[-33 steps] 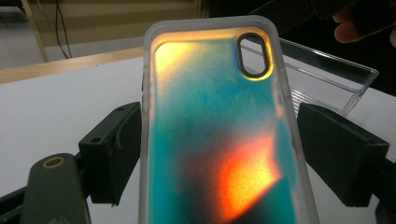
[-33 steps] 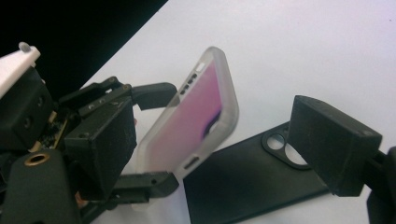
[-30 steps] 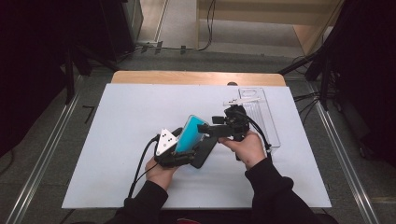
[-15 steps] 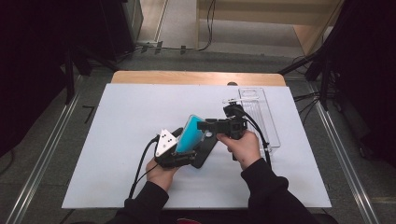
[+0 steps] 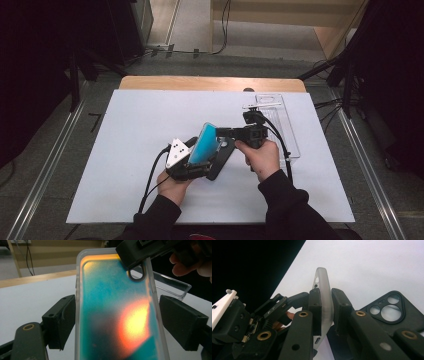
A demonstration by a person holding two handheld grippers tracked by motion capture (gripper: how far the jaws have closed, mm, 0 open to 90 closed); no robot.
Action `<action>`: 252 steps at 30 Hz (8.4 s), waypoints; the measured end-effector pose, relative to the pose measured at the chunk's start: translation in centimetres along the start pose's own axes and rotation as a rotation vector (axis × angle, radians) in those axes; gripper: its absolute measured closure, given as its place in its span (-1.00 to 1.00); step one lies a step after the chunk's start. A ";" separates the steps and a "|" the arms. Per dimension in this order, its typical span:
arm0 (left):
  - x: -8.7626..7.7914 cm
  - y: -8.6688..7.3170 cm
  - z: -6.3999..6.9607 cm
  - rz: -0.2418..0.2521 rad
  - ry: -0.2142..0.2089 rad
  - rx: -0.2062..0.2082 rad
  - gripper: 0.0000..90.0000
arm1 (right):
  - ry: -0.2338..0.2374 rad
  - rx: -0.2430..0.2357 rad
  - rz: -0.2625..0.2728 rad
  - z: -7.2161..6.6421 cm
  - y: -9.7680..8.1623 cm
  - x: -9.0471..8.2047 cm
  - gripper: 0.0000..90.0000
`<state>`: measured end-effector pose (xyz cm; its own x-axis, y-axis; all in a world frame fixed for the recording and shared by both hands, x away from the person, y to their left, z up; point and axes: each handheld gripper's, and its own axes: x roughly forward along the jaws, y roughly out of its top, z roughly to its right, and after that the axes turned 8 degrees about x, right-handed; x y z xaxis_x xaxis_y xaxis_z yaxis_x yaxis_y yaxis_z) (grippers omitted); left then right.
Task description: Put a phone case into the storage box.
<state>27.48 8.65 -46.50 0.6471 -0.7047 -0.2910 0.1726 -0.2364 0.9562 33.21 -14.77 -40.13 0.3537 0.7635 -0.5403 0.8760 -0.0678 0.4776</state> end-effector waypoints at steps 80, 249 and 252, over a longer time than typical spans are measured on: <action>-0.6 8.4 -6.0 -0.393 -0.531 -0.013 -0.40 | 0.103 -0.584 -0.124 -0.6 -0.7 -3.8 0.72; -2.7 9.0 -7.4 -0.444 -0.337 -0.137 -0.26 | -0.165 -0.403 0.136 -0.1 -2.8 1.5 -0.66; -2.7 7.9 -7.3 -0.448 -0.342 -0.106 -0.30 | -0.152 -0.403 0.133 0.0 -2.7 1.2 -0.67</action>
<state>32.52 13.61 -37.89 0.2199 -0.7318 -0.6451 0.4591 -0.5058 0.7303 31.30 -13.69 -42.05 0.5252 0.6597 -0.5376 0.6328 0.1197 0.7650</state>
